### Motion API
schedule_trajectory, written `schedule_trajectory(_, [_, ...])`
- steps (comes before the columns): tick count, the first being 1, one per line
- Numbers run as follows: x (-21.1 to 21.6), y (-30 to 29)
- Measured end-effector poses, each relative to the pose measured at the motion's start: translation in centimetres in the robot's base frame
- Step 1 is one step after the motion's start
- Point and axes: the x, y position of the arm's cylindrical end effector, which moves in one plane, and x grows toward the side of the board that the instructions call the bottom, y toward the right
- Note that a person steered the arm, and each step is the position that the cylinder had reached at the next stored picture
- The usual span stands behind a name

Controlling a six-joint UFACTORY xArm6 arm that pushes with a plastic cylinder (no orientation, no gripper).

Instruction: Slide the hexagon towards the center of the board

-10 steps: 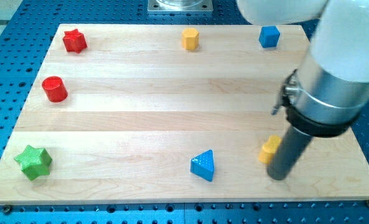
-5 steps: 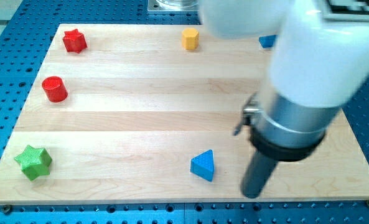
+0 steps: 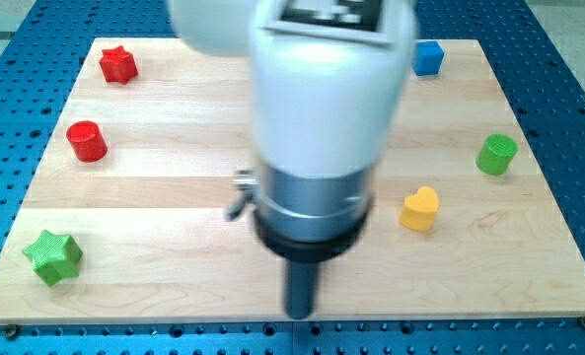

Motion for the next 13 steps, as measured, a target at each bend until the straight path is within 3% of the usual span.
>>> schedule_trajectory(2, [-2.5,-13.6])
schedule_trajectory(4, [-15.2,-17.5])
schedule_trajectory(5, [-21.5,-16.3])
schedule_trajectory(6, [-26.1,-21.2])
schedule_trajectory(7, [-20.0,-23.1])
schedule_trajectory(8, [-17.7,-22.3])
schedule_trajectory(10, [-19.7,-17.0])
schedule_trajectory(12, [-38.2,-9.6])
schedule_trajectory(13, [-42.1,-4.4])
